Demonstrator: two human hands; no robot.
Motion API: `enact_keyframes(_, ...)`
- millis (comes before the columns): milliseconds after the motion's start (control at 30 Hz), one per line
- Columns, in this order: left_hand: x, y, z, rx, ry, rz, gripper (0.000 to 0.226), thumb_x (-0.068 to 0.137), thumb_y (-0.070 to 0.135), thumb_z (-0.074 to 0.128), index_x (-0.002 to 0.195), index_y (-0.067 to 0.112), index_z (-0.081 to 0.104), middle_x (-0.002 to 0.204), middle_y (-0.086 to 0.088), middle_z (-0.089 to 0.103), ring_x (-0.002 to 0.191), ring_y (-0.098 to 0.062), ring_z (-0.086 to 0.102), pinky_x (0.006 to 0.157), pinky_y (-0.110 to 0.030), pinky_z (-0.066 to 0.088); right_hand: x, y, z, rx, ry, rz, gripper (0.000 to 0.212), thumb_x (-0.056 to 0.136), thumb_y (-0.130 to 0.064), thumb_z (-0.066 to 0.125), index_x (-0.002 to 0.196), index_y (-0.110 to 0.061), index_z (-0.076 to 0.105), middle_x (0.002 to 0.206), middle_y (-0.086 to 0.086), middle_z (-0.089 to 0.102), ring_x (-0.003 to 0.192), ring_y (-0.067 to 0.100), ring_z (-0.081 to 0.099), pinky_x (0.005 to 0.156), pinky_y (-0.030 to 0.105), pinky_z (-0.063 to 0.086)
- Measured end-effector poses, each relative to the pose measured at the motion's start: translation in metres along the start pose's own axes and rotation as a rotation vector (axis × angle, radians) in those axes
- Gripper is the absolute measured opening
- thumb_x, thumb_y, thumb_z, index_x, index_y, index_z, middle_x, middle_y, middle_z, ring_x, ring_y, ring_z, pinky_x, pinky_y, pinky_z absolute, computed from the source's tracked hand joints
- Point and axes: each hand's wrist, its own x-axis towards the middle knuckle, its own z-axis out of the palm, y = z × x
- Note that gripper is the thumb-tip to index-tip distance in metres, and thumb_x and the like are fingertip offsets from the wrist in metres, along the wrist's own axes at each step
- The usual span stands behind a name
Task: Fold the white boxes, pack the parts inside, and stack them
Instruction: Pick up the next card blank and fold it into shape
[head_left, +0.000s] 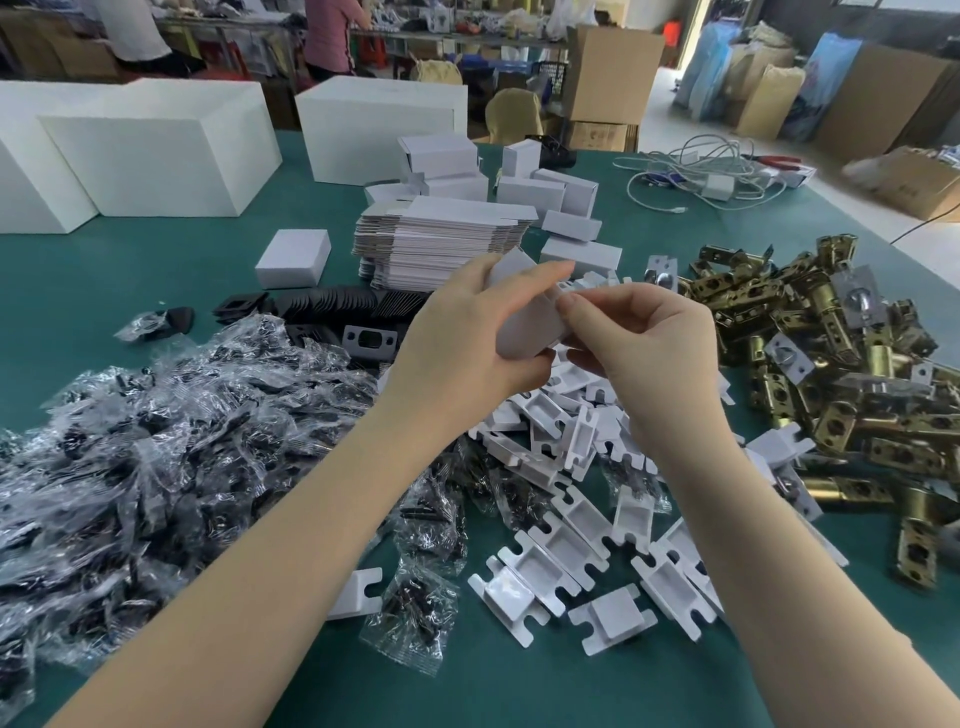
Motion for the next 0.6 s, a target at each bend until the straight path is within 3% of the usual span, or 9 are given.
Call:
enact_keyframes(100,0.0,0.0,-0.001,-0.04,0.0,-0.001,0.074,0.072,0.022,0.076,0.138,0.044,0.051,0.131,0.004,0.053,0.113,-0.017,0.053,0.091,-0.036,0.05,0.001,-0.001,-0.003,0.024,-0.02,0.018,0.017,0.083,-0.019,0.079,0.07,-0.029,0.076,0.073,-0.001,0.075,0.069,0.015,0.072,0.069,0.03,0.061)
enact_keyframes(233,-0.001,0.001,-0.001,-0.055,0.021,-0.014,0.072,0.073,0.024,0.078,0.137,0.044,0.052,0.127,0.006,0.055,0.109,-0.016,0.055,0.088,-0.038,0.052,-0.003,-0.001,0.001,-0.043,0.002,-0.066,0.014,0.084,-0.02,0.078,0.077,-0.032,0.076,0.073,-0.007,0.075,0.072,0.013,0.072,0.073,0.034,0.061)
enact_keyframes(433,0.001,-0.003,-0.006,-0.096,0.011,-0.059,0.068,0.073,0.031,0.082,0.133,0.049,0.054,0.114,0.01,0.055,0.101,-0.012,0.053,0.085,-0.028,0.048,-0.007,-0.001,0.005,-0.182,-0.034,-0.221,0.012,0.085,-0.016,0.077,0.089,-0.027,0.075,0.067,-0.027,0.069,0.066,-0.004,0.067,0.062,0.009,0.049)
enact_keyframes(600,0.001,-0.004,-0.008,-0.053,-0.023,-0.059,0.051,0.07,0.031,0.077,0.117,0.042,0.061,0.117,0.008,0.058,0.106,-0.016,0.054,0.088,-0.034,0.048,-0.008,0.003,0.007,-0.223,-0.061,-0.221,0.019,0.081,-0.013,0.08,0.093,-0.027,0.074,0.078,-0.022,0.07,0.071,-0.005,0.069,0.065,0.011,0.053)
